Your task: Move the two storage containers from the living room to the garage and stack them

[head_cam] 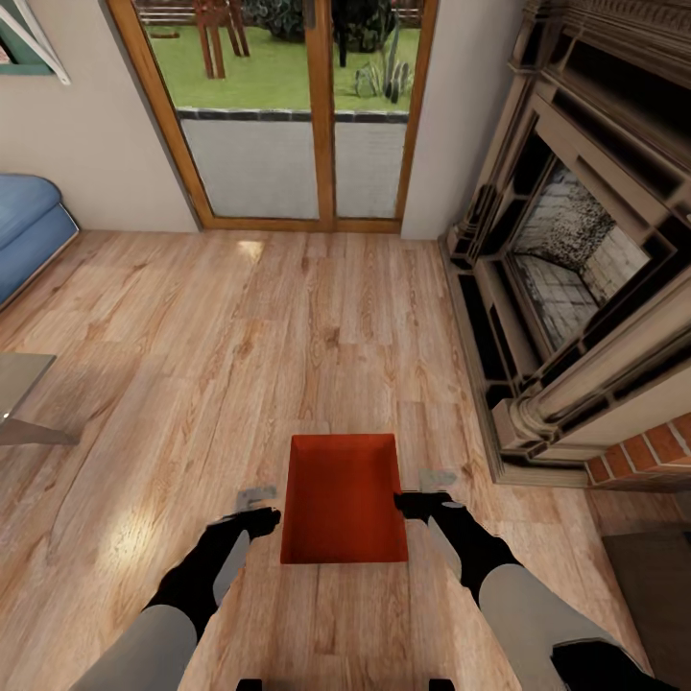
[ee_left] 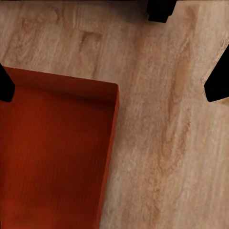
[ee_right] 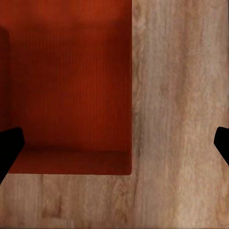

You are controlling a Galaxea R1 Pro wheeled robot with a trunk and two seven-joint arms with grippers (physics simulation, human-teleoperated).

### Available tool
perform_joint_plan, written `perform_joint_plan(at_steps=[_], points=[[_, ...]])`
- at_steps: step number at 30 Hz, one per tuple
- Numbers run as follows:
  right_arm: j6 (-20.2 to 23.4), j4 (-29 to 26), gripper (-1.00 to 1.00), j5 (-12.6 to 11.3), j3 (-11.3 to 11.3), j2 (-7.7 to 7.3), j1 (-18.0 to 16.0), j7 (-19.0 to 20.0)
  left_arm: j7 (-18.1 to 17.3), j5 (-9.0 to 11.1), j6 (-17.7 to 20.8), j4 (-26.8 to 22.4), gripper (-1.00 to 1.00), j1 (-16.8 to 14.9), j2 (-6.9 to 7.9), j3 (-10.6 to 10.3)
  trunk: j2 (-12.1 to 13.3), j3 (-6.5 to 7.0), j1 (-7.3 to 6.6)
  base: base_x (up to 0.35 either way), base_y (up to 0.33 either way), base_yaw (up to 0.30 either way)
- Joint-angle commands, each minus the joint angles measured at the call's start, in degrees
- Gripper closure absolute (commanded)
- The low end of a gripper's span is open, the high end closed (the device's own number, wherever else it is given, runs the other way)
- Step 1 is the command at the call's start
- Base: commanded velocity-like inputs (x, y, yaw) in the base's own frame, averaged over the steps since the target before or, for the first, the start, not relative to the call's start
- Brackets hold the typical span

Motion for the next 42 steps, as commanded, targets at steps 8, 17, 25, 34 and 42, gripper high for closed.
perform_joint_plan(at_steps=[8,17,25,34,42], points=[[-8.8,6.9,-1.0,-0.2,0.6,-0.05,-0.1,-0.4,0.6,-6.6,-6.9,6.3,-1.0,-0.2,-2.4,0.0,0.0,-0.03,0.0,0.0,0.0,0.0],[-8.8,8.7,-1.0,0.2,0.7,0.17,-0.1,-0.3,0.6,-7.1,-7.6,6.1,-1.0,-0.2,-2.66,0.1,0.0,-0.03,0.0,0.0,0.0,0.0],[-8.8,8.8,-1.0,0.1,0.7,0.17,-0.1,-0.2,0.5,-7.1,-7.6,5.0,-1.0,-0.2,-2.63,0.1,0.0,-0.03,0.0,0.0,0.0,0.0],[-9.6,12.7,-1.0,0.4,0.8,0.3,-0.1,0.1,0.5,-7.2,-7.8,5.1,-1.0,-0.2,-2.48,0.0,0.0,-0.03,0.0,0.0,0.0,0.0],[-12.5,15.4,-1.0,0.5,0.8,0.4,-0.1,0.7,0.6,-7.3,-7.9,4.9,-1.0,-0.2,-2.62,-0.1,0.0,-0.03,0.0,0.0,0.0,0.0]])
